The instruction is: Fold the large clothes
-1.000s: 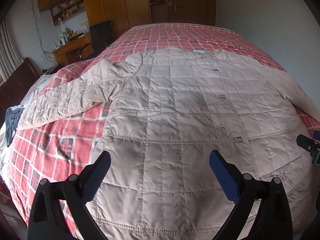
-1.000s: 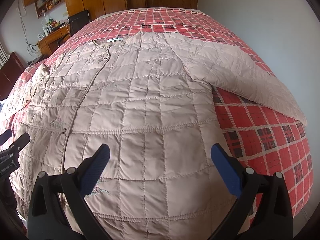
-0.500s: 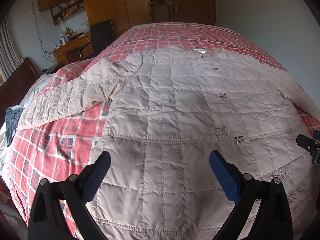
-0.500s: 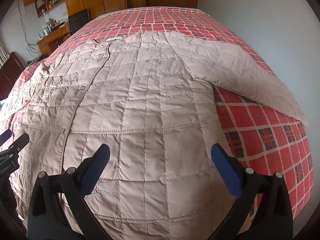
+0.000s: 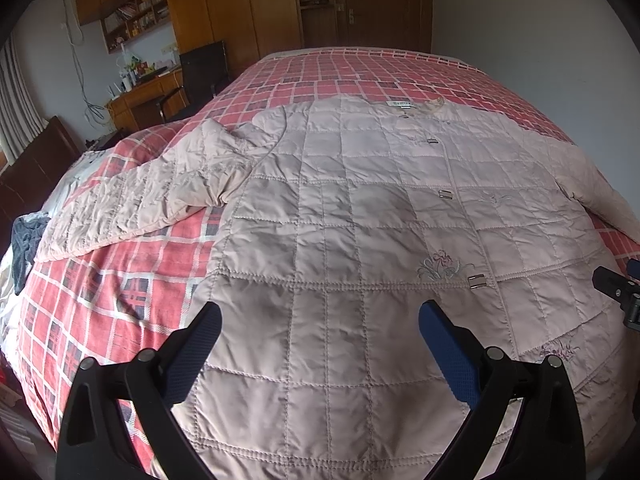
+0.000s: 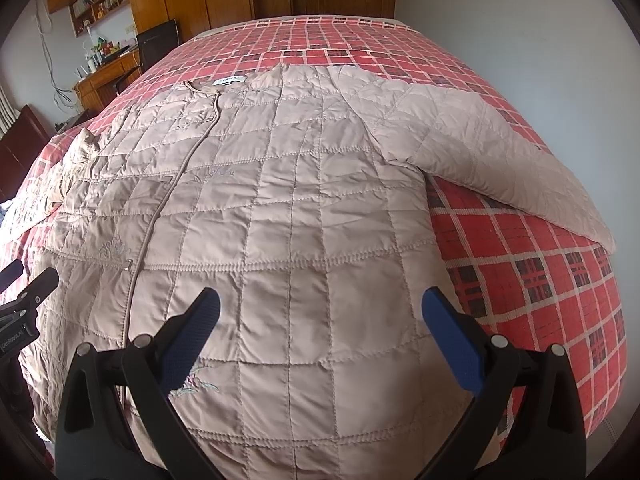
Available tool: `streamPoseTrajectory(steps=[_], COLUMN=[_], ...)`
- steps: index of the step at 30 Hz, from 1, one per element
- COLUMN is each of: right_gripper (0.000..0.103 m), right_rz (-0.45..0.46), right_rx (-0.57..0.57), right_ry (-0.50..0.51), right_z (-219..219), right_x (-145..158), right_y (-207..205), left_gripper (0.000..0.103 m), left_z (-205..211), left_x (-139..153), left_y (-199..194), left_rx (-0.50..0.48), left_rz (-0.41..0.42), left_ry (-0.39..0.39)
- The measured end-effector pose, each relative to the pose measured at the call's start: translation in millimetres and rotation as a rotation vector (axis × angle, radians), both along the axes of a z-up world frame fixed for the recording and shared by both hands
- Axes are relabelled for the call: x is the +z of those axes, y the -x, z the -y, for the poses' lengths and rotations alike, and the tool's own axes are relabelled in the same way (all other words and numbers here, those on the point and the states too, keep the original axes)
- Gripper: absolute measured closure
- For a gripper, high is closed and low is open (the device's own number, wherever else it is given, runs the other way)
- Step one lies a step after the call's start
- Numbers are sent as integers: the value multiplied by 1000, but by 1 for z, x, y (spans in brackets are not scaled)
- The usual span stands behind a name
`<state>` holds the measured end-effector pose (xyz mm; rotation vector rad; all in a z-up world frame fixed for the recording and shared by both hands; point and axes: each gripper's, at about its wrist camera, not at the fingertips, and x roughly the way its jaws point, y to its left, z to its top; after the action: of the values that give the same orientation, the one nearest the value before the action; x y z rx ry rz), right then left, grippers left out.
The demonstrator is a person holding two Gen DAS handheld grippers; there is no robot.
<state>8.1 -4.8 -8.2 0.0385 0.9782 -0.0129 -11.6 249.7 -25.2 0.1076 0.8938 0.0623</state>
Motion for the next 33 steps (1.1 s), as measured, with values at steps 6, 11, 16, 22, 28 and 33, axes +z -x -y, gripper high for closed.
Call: streamPoseTrajectory(steps=[6, 11, 16, 22, 28, 33], right_gripper=[3, 3, 3, 3, 3, 3], right_rz=[1, 0, 0, 4, -3, -70], right_rx=[-1, 0, -1, 0, -26, -150], right_ry=[-1, 0, -1, 3, -126, -176], right_z=[0, 1, 1, 2, 36, 94], right_x=[1, 1, 1, 4, 6, -1], right_y=[0, 0, -1, -1, -12, -27], left_gripper=[4, 4, 4, 4, 4, 4], left_z=[0, 0, 0, 1, 8, 18], left_x=[0, 0, 0, 1, 6, 13], left_y=[0, 0, 0, 0, -14, -30], left_rx=[0, 1, 1, 2, 11, 1], left_rz=[0, 0, 0, 2, -5, 5], left_ry=[-1, -1, 0, -2, 1, -39])
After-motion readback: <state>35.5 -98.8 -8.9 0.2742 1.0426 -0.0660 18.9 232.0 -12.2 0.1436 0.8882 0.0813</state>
